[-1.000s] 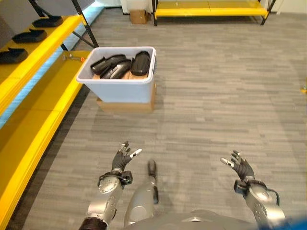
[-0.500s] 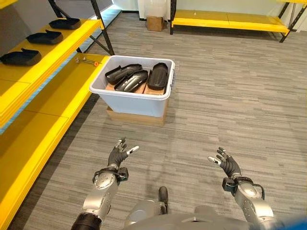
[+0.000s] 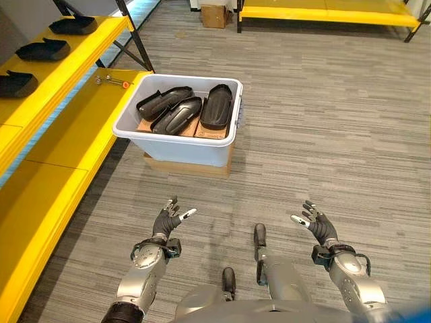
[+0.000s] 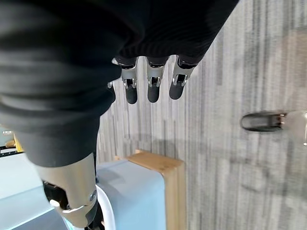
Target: Move parts from the plastic box to the shelf.
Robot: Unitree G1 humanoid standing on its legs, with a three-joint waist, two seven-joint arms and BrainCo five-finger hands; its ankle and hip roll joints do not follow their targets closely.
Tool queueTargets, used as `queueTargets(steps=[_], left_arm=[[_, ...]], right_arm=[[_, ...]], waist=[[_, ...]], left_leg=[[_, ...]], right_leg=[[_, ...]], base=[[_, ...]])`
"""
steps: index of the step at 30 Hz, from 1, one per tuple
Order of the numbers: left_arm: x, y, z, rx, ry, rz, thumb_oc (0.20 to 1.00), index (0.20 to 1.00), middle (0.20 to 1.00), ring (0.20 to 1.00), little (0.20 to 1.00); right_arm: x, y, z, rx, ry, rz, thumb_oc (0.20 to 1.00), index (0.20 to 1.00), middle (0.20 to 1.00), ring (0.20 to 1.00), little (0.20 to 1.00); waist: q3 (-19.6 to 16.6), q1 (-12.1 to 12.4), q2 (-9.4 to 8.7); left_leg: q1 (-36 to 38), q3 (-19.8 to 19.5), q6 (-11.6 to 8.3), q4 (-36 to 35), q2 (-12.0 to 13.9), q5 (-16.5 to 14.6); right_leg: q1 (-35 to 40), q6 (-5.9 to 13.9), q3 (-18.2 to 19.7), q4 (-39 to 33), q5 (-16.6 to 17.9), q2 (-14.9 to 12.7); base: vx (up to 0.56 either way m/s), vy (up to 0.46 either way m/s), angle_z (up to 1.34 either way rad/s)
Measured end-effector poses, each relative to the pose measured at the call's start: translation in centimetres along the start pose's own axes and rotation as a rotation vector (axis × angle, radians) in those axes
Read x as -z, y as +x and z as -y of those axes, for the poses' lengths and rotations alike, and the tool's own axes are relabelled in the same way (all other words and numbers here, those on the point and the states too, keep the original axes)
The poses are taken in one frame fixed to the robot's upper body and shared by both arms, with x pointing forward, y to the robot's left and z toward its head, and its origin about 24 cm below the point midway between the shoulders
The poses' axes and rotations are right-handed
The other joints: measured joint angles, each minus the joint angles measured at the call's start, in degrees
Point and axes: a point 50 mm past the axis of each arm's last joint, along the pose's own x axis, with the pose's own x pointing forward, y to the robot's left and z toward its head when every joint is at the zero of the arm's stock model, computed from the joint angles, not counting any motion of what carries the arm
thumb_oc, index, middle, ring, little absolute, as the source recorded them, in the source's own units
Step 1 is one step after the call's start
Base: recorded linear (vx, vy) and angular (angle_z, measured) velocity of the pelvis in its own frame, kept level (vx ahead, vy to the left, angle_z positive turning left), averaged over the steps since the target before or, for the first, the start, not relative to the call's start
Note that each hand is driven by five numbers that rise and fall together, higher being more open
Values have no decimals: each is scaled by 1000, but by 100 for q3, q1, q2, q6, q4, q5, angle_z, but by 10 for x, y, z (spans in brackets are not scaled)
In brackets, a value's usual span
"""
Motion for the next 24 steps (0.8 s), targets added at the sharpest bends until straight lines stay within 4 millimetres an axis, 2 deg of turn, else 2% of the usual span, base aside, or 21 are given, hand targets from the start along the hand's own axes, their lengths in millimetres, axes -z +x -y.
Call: queueTargets(steps=[1,2,3,4,5,6,7,8,9,10,11,12,13,14,15,16,18,19,20,22,24], left_arm=[[-6,1,3,15,0,23,1000,1000,1000,1000,1000],[-6,2,3,16,-1,25,1000,1000,1000,1000,1000],[-3,0,3,14,-3,16,1000,1000,1000,1000,1000],[-6,2,4,18,-2,24,1000,1000,1000,1000,1000],[-11,4,6,24,-3,43,1000,1000,1000,1000,1000],[-8,3,5,20,-3,31,1000,1000,1000,1000,1000],[-4,1,3,14,-7,17,1000,1000,1000,1000,1000],[-3,0,2,12,-8,13,1000,1000,1000,1000,1000],[-2,0,2,11,-8,11,1000,1000,1000,1000,1000],[-1,1,6,12,-29,7,1000,1000,1000,1000,1000],[-7,0,5,14,-30,37,1000,1000,1000,1000,1000],[-10,3,4,10,-26,38,1000,1000,1000,1000,1000],[-2,3,6,12,-26,-4,1000,1000,1000,1000,1000],[-1,3,6,13,-28,-6,1000,1000,1000,1000,1000],[-4,6,8,18,-25,-1,1000,1000,1000,1000,1000],[-10,12,10,23,-20,13,1000,1000,1000,1000,1000],[-9,13,14,30,-31,11,1000,1000,1000,1000,1000],[-9,13,16,34,-36,11,1000,1000,1000,1000,1000],[-8,13,16,35,-37,9,1000,1000,1000,1000,1000],[-4,10,14,28,-38,-4,1000,1000,1000,1000,1000],[-2,9,13,27,-37,-10,1000,1000,1000,1000,1000]], right_arm=[[-1,1,1,4,0,1,1000,1000,1000,1000,1000],[-2,1,1,3,0,5,1000,1000,1000,1000,1000],[-9,3,2,1,1,32,1000,1000,1000,1000,1000],[-11,4,3,6,3,40,1000,1000,1000,1000,1000],[-12,4,5,9,-2,42,1000,1000,1000,1000,1000],[-12,4,7,11,-2,42,1000,1000,1000,1000,1000],[-13,3,9,15,2,43,1000,1000,1000,1000,1000],[-12,3,10,16,-3,38,1000,1000,1000,1000,1000],[-11,3,10,19,0,33,1000,1000,1000,1000,1000],[-6,5,14,41,9,7,1000,1000,1000,1000,1000],[-5,3,15,44,11,6,1000,1000,1000,1000,1000],[-6,4,16,50,15,6,1000,1000,1000,1000,1000],[-3,2,19,69,18,-6,1000,1000,1000,1000,1000],[-1,0,19,74,24,-5,1000,1000,1000,1000,1000],[-1,0,21,86,28,-7,1000,1000,1000,1000,1000],[0,0,23,101,34,-11,1000,1000,1000,1000,1000],[0,-1,26,113,25,-13,1000,1000,1000,1000,1000],[-1,-1,28,116,22,-9,1000,1000,1000,1000,1000],[0,-2,29,120,20,-11,1000,1000,1000,1000,1000],[3,-3,29,118,21,-22,1000,1000,1000,1000,1000],[2,-4,30,115,20,-19,1000,1000,1000,1000,1000]], waist=[[-77,47,4],[-107,56,-49],[-127,64,-73],[-82,40,-144],[-50,85,-199],[-53,119,-212],[-33,115,-234],[23,119,-306],[36,107,-334],[4,112,-133],[17,185,-243],[138,166,-321],[81,129,-350],[-29,153,-228],[-23,96,-167],[31,131,-216],[15,168,-140],[16,173,-28],[18,164,-28],[-104,222,118],[-208,180,238]], left_leg=[[-127,49,-232,665,136,-136],[-243,141,-310,991,147,-174],[-414,184,-481,1633,166,-204],[-830,201,-788,2539,151,-257],[-1259,214,-1074,3495,166,-158],[-1556,203,-1184,4148,211,-111],[-1961,143,-1208,4657,250,-101],[-2042,156,-1204,4602,227,-102],[-2139,134,-1182,4472,254,-107],[-2171,232,-933,3656,667,-13],[-2144,187,-987,2902,960,77],[-2012,200,-1024,2421,1211,167],[-1957,187,-1034,1474,1622,445],[-1850,274,-1105,598,1937,738],[-1835,372,-1119,-11,2250,956],[-1819,372,-1175,-237,2381,1096],[-1837,304,-1291,-418,2527,1248],[-1830,354,-1331,-373,2505,1275],[-1850,375,-1339,-304,2504,1280],[-1713,403,-1330,-181,2305,1301],[-1710,452,-1303,-29,2055,1305]], right_leg=[[171,-257,-85,0,-215,131],[261,-293,-88,-28,-220,137],[416,-440,-104,-65,-347,187],[511,-519,-139,-72,-391,178],[550,-587,-140,-45,-428,169],[605,-635,-171,-54,-466,203],[713,-743,-160,-34,-557,276],[743,-740,-150,-54,-597,290],[815,-487,-70,-101,-808,273],[693,-313,-284,304,-1245,362],[232,-702,112,1496,-1574,68],[322,-850,217,1559,-1706,56],[484,-417,149,1321,-1692,110],[473,-219,142,1205,-1729,211],[535,-121,46,1079,-1763,280],[593,-280,144,1092,-1668,286],[678,-274,207,1105,-1741,291],[782,-300,226,1070,-1776,287],[844,-333,233,1040,-1814,275],[990,-332,352,926,-1835,204],[1070,-236,363,916,-1872,39]], base=[[172,-118,23],[152,-148,14],[98,-114,17],[64,-93,9],[49,-29,-6],[171,-20,-22],[225,37,-22],[275,80,-14],[157,71,-11],[178,109,-18],[169,133,-15],[339,343,-11],[256,269,-4],[260,288,3],[195,181,3],[282,277,7],[333,321,-10],[357,353,-11],[325,351,-15],[280,327,-31],[248,344,-13]])
